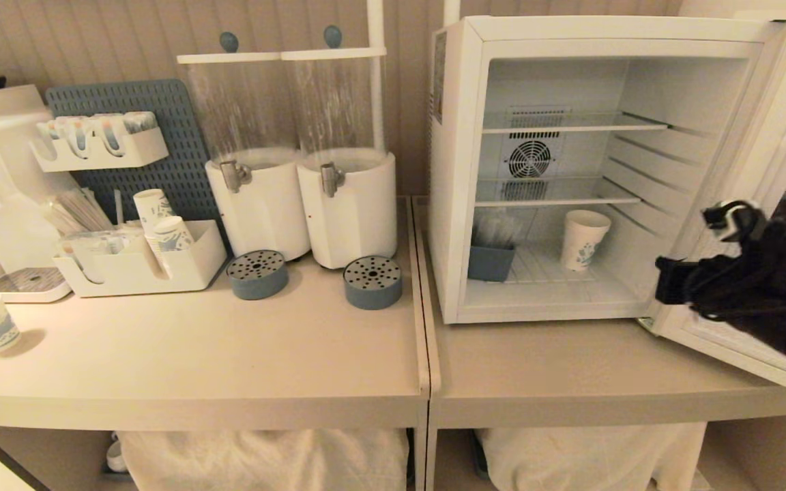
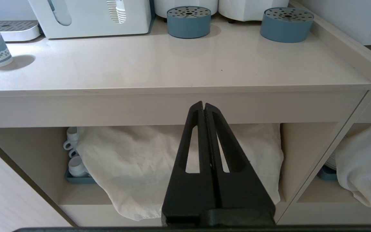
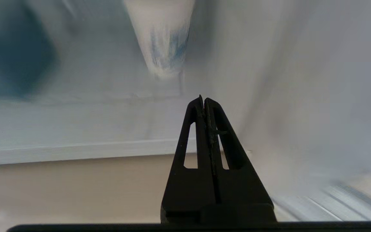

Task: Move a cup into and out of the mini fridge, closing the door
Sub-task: Take the paper cup out of the freezer

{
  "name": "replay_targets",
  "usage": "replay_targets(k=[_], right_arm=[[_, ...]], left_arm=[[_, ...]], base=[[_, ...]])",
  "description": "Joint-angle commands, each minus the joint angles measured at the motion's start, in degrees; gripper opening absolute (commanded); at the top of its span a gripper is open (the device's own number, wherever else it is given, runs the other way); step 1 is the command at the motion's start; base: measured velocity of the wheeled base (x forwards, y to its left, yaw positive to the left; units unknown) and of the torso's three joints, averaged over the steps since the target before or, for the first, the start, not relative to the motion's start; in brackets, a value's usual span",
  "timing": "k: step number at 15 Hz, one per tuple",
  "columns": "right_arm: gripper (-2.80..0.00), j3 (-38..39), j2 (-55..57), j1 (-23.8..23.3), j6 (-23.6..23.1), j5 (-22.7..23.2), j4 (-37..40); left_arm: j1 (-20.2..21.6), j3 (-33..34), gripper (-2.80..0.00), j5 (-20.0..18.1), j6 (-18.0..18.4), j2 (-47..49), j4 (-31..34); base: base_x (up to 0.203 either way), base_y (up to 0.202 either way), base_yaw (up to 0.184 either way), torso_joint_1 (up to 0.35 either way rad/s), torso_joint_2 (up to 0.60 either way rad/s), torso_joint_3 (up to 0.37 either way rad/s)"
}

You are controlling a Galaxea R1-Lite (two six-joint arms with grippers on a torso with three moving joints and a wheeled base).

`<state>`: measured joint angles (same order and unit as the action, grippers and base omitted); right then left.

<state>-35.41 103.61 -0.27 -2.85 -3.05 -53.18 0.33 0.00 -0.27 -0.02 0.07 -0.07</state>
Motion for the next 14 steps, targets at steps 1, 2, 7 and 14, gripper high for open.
replay_targets(k=[1,2,7,14], right_arm=[[-2.80,1.4,21.3,0.4,-3.4,0.2,-20.2],[-2.80,1.6,25.6,0.9,-5.5,0.4,-26.5],[0.00,-3.4,26.5,3.0,-8.8,4.5,-24.5],[0.00,-7.4,25.3,2.1,-8.7,4.5,-23.3]], left_arm=[[0.0,0.0,-2.80,0.0,-0.1,0.0,0.0],[0.0,0.1,-2.80,0.0,-0.5,0.0,-0.1],[0.0,0.1,-2.80,0.0,-0.9,0.0,-0.2],[0.0,0.1,-2.80,0.0,-0.9,0.0,-0.2]], base=[[0.000,0.000,0.000,0.000,0.00,0.000],[0.000,0.000,0.000,0.000,0.00,0.000],[0.000,0.000,0.000,0.000,0.00,0.000],[0.000,0.000,0.000,0.000,0.00,0.000]])
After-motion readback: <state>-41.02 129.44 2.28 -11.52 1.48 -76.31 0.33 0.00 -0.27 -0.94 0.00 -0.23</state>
